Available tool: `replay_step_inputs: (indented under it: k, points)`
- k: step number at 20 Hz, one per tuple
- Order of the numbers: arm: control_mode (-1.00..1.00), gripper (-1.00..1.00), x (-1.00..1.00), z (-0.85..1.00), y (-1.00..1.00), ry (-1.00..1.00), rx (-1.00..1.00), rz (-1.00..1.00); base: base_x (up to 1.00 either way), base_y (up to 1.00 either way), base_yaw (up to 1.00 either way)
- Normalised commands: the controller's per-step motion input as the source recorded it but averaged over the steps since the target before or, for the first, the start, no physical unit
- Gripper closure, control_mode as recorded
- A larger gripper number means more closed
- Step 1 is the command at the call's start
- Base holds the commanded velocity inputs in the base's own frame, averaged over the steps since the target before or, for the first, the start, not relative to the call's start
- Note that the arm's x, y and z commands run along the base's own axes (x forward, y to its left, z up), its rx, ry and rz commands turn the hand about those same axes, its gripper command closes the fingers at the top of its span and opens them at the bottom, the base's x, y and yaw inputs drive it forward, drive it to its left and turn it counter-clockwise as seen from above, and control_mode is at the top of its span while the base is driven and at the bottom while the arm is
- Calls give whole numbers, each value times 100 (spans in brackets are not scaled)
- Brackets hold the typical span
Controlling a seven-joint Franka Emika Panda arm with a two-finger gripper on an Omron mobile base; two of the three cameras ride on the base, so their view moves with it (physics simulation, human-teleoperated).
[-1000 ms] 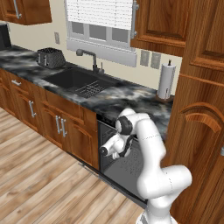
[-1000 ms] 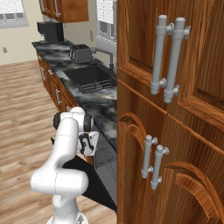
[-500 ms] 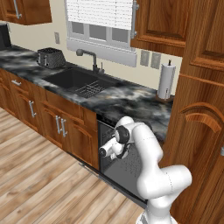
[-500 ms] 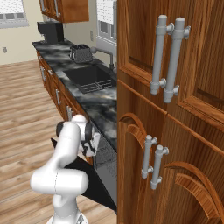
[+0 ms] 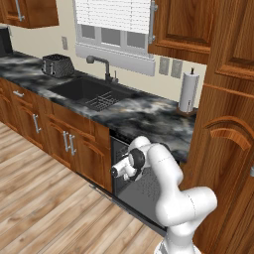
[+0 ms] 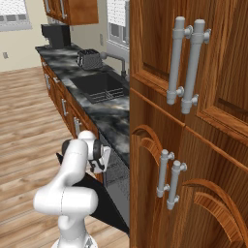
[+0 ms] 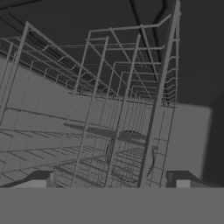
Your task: Open the dishwasher door and pull out the top rack.
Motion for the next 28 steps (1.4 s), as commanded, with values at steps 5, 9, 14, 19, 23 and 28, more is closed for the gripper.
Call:
replay_step_inputs:
  k: [5,9,14,19,23,28]
  points:
    - [-100,-100,0,7,0,-3,0,-4,0,0,0]
    - [-100,-100,0,6,0,-5,0,-6,0,0,0]
    - [-100,-100,0,3,0,-6,-1,-7,0,0,0]
    - [-100,-100,0,1,0,-7,-2,-8,0,0,0]
    - [-100,-100,4,0,-9,-1,0,-8,0,0,0]
    - [-100,-100,14,0,-23,0,0,-8,0,0,0]
